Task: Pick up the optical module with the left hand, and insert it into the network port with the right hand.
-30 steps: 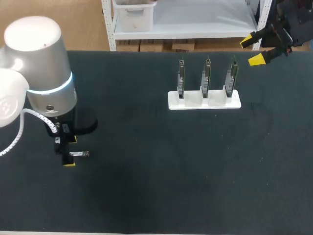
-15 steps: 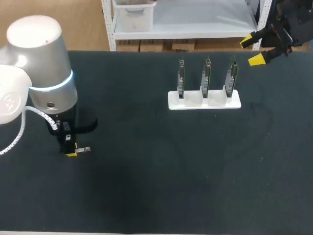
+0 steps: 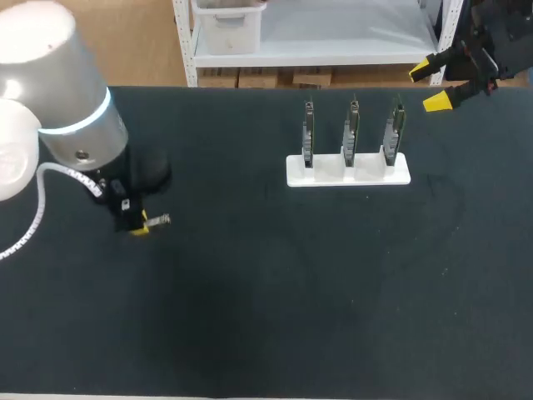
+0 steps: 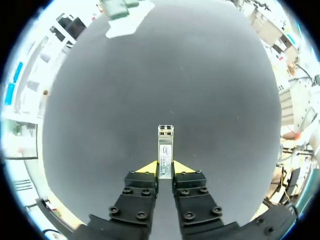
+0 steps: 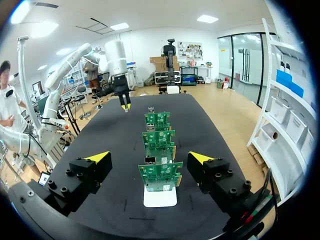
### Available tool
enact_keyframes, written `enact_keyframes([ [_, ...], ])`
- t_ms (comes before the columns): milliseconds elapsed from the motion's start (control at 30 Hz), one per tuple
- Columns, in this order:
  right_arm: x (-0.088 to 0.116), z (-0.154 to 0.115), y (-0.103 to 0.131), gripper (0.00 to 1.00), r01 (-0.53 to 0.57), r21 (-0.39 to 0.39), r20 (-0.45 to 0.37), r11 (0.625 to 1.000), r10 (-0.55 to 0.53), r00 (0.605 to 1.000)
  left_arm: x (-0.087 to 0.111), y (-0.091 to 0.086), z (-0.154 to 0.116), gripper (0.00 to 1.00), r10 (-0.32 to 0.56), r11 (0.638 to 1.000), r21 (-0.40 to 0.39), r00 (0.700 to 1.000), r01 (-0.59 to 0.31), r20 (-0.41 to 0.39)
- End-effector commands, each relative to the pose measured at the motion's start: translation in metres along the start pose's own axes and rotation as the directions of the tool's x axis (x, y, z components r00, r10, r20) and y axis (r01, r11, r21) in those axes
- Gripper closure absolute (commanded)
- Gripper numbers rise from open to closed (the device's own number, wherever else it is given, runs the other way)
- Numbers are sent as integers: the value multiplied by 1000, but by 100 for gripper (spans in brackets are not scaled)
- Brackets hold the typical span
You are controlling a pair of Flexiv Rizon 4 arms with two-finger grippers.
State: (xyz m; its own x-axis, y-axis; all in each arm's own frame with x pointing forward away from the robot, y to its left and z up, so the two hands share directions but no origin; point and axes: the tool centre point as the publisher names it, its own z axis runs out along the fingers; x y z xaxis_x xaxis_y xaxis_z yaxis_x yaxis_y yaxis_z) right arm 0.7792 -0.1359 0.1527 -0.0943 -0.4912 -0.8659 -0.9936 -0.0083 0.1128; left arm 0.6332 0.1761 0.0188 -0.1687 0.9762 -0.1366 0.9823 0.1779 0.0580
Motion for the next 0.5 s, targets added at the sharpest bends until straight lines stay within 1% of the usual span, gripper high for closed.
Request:
enact_keyframes([
  [33,0,0,2,0,1,6,-1,1000,-1,1000,-11,18,-15,100,-15,999,-32,996,18,85],
  [67,0,0,2,0,1,6,-1,1000,-1,1000,-17,23,-19,100,-13,999,-42,994,18,105],
  [167,0,0,2,0,1,6,-1,1000,-1,1000,-36,42,-33,100,-34,996,-71,978,50,207],
  [200,0,0,2,0,1,6,-1,1000,-1,1000,-45,48,-39,100,-42,995,-80,965,65,259],
  [267,0,0,2,0,1,6,-1,1000,-1,1000,-61,60,-49,100,-23,993,-100,952,56,307],
  [300,0,0,2,0,1,6,-1,1000,-1,1000,-70,66,-55,100,-20,992,-108,936,61,352],
  [333,0,0,2,0,1,6,-1,1000,-1,1000,-78,72,-60,100,-16,991,-119,928,65,373],
  [367,0,0,2,0,1,6,-1,1000,-1,1000,-86,78,-65,100,-18,989,-125,912,75,410],
  [433,0,0,2,0,1,6,-1,1000,-1,1000,-101,92,-78,100,-36,986,-125,865,113,501],
  [500,0,0,2,0,1,6,-1,1000,-1,1000,-117,104,-88,100,-25,983,-136,828,122,561],
])
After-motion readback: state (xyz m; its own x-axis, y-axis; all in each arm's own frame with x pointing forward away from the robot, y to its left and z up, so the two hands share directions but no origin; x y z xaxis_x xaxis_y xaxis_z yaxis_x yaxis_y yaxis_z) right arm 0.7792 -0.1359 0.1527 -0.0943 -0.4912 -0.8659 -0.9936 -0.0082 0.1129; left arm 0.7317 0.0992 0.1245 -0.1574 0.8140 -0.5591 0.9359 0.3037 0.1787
